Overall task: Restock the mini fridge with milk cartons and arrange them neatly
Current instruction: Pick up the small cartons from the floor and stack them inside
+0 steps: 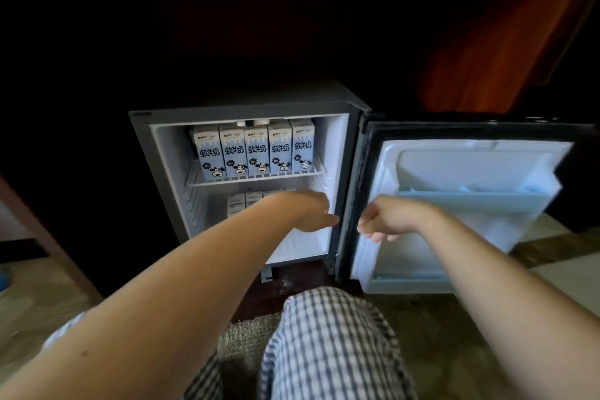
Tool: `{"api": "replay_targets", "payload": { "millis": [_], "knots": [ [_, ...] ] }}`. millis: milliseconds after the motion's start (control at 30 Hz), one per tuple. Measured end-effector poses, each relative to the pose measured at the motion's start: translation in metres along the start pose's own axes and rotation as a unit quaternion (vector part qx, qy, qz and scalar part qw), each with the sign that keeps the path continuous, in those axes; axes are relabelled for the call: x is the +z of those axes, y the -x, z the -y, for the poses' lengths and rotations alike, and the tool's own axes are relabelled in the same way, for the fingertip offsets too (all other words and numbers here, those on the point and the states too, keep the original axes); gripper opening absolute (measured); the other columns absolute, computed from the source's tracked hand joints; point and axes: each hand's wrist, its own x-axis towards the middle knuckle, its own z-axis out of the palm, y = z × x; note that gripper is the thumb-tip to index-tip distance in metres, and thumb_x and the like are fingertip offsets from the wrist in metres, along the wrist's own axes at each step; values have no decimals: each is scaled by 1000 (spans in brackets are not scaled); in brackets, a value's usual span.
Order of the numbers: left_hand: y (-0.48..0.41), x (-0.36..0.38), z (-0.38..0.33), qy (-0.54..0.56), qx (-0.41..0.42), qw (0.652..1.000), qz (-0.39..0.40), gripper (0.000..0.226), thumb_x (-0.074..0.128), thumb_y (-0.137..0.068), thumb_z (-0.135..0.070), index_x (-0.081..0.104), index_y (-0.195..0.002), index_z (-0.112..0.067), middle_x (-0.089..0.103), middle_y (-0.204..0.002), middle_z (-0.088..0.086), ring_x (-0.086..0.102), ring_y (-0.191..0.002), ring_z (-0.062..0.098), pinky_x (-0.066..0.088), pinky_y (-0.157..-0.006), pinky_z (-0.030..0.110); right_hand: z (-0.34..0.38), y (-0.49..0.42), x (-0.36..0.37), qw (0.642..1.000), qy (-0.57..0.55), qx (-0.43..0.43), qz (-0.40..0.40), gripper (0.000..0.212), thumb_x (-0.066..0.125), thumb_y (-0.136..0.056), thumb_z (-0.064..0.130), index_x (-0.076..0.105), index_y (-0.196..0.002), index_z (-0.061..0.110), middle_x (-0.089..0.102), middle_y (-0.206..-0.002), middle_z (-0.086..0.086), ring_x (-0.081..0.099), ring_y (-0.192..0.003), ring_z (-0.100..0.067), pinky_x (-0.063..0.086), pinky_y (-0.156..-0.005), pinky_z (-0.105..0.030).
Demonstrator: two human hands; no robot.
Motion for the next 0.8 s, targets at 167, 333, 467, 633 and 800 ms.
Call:
{"api": "replay_targets", "payload": {
  "millis": [167,333,467,633,800],
  "knots": [
    [15,1,-63,-63,70,995,-20,48,34,-99,-44,55,-121,-7,58,-121,10,56,-106,29,42,-81,36,-33,62,-6,996,82,-13,-34,12,56,-90,25,63,-83,18,66,-90,-4,59,-81,-18,44,-71,-28],
    [21,26,-136,-88,149,985,-1,41,36,-99,-36,52,-127,-9,57,-124,11,55,-110,29,41,-83,33,-82,99,11,990,118,21,-80,25,59,-89,28,67,-110,16,66,-111,-5,61,-102,-23,48,-89,-34],
    [13,64,-185,-95,190,976,48,42,34,-100,-36,49,-131,-11,56,-127,11,53,-114,28,38,-86,32,-129,112,37,988,114,71,-83,27,58,-90,29,67,-112,15,65,-113,-7,60,-102,-25,48,-85,-33],
    [-6,119,-234,-121,212,964,108,46,32,-100,-38,47,-133,-9,53,-130,12,53,-116,30,40,-85,34,-205,126,78,990,65,118,-27,15,57,-88,25,62,-80,12,60,-83,-7,60,-85,-28,45,-69,-33],
    [-43,171,-252,-88,194,959,188,44,37,-100,-36,53,-125,-4,59,-119,14,58,-106,30,44,-83,35,-266,132,125,981,32,190,-3,17,56,-90,18,60,-106,13,60,-99,-5,60,-90,-22,49,-79,-33]
  ]
}}
